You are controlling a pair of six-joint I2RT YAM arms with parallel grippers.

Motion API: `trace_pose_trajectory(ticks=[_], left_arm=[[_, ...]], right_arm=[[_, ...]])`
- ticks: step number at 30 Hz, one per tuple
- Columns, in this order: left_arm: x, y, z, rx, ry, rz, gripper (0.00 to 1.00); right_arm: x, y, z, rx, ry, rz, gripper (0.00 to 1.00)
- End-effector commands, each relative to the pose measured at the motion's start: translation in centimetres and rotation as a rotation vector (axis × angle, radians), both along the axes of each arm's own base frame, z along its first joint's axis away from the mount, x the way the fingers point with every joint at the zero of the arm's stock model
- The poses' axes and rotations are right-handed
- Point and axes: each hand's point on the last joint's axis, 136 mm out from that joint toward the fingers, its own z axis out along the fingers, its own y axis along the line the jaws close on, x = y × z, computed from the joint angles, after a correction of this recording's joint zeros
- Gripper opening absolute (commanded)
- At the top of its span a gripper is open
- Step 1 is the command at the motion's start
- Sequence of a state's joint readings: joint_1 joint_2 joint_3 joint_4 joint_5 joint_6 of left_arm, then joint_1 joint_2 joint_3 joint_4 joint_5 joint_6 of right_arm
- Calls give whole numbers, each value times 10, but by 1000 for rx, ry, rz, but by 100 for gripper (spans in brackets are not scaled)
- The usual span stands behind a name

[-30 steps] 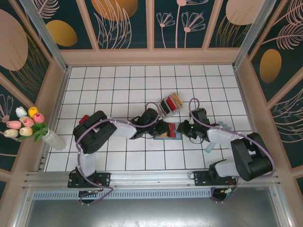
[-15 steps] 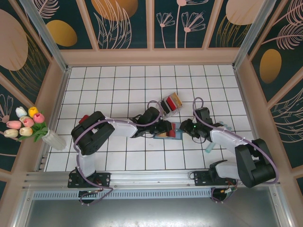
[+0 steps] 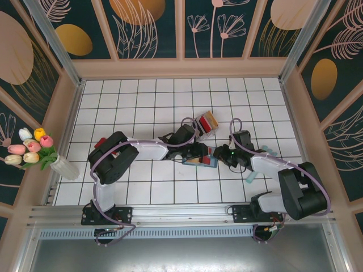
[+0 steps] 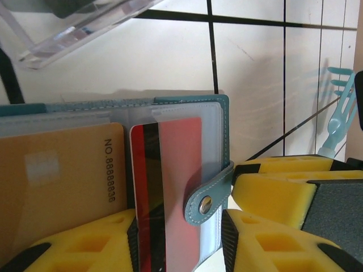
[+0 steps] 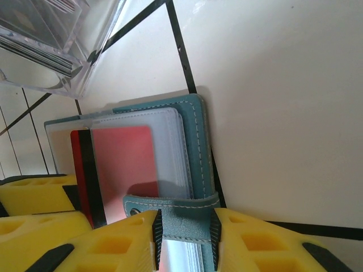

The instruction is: Put the credit cards into the card holder

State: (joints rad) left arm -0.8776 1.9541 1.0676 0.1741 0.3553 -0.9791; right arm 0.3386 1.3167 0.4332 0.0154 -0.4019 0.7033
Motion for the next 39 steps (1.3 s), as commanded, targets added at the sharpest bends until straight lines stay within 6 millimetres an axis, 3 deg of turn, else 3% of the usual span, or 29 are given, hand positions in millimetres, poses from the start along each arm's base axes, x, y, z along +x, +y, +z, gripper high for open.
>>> trace_pose_trajectory(ticks=[1, 18, 22, 32, 39], left_arm=[[-12, -7, -11, 40, 26, -72, 45], [-35, -24, -1, 28, 29, -216, 50], [-30, -8, -6, 124, -10, -191, 50], [-7, 27, 4, 258, -139, -51, 53], [0, 30, 24, 201, -192, 10, 48]], right_arm=[[-3, 8, 5, 62, 0, 16, 31], [-5, 4, 1, 63, 41, -41, 24], [-2, -4, -2, 21, 44, -73, 24], [1, -16, -5, -64, 43, -95, 24], [18, -17, 24, -89, -59, -80, 27]])
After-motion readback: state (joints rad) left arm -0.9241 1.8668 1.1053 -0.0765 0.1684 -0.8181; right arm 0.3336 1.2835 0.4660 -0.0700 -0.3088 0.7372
